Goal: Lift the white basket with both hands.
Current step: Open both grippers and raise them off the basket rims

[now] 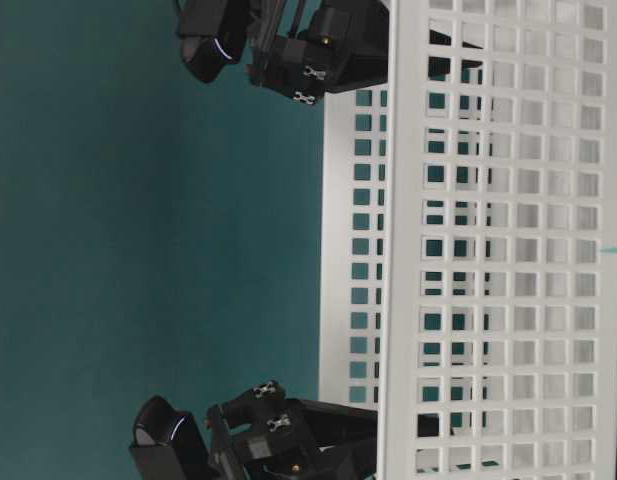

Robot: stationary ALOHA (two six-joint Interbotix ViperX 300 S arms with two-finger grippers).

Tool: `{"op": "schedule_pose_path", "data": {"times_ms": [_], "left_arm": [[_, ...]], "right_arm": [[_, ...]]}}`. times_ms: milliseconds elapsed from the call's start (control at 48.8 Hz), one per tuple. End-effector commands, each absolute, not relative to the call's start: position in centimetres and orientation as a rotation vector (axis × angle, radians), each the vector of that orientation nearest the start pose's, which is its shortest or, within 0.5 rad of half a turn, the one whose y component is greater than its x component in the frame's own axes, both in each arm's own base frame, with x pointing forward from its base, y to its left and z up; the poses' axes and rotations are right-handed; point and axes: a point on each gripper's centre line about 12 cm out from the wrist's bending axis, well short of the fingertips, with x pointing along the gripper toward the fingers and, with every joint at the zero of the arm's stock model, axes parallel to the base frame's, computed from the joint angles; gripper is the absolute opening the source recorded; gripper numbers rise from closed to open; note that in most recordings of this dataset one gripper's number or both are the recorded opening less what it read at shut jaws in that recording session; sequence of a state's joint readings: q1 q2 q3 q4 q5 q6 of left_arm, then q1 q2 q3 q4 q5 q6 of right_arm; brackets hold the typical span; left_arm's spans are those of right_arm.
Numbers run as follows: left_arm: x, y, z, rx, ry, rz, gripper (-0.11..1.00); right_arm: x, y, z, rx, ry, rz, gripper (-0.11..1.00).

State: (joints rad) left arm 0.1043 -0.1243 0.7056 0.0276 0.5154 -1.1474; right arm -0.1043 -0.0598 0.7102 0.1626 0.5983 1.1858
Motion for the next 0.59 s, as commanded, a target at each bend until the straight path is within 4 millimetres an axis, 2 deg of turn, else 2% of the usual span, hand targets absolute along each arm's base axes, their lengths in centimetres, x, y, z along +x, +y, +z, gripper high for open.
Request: {"op": "schedule_pose_path", "data": {"times_ms": [0, 287, 574], "left_arm": [[32.6, 3.6, 16.4, -1.035, 0.919, 0.699, 0.78], [31.6, 3.4, 18.2, -1.037, 0.900, 0.686, 0.91], [30.2, 3.2, 21.9, -1.046, 0.835, 0.647, 0.91]], "right_arm": [[31.6, -2.5, 13.1, 1.255, 1.064, -0.849, 0.96], [31.1, -3.5, 16.5, 1.278, 0.978, -0.815, 0.97], [30.3, -4.0, 20.4, 1.262, 0.885, -0.753, 0.97]]}}
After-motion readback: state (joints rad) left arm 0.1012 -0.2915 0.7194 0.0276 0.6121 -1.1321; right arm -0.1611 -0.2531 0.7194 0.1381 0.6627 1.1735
